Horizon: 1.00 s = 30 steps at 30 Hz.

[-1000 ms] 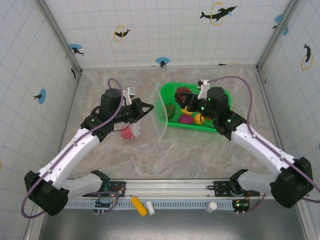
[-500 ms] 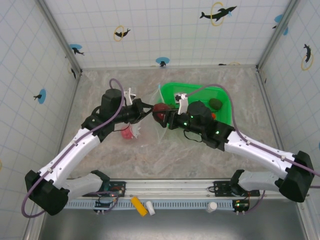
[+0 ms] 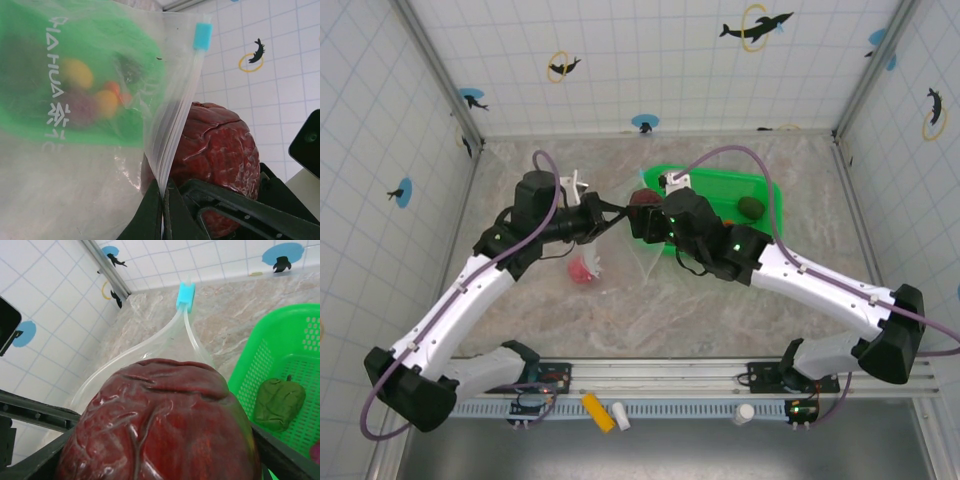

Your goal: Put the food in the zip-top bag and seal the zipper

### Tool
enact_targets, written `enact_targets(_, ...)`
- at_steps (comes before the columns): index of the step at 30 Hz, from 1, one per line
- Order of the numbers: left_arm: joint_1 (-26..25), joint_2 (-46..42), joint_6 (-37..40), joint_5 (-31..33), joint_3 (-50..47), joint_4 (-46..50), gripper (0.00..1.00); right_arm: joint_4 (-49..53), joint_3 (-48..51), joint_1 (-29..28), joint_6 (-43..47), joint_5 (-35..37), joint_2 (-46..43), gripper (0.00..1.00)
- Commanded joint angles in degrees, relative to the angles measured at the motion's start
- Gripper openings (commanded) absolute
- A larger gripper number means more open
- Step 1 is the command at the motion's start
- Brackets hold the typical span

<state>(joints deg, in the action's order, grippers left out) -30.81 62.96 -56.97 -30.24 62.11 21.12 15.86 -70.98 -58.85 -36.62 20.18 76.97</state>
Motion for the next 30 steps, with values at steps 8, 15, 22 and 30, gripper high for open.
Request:
enact_targets(8,-0.24,3.55,1.46,-0.62,4.68,-0.52,0.0,4.91,-2.39,2.0,5.85,1.69,-1.56,0.96)
enact_targets(15,-0.29,4.34,1.63,0.68,3.96,-0.21,0.0,1.97,0.08,5.4,8.74,-2.59,-5.08,0.95)
enact_targets(22,-0.23,5.16,3.49,3.52,2.54,1.29,0.0,0.11,4.36,12.72,9.71,-9.9,-9.12,0.95)
enact_targets(30,-0.3,3.6,5.25,5.33,4.75,1.54,0.0,-3.01,13.88,27.1,8.87,-26.6,-5.86,0.92)
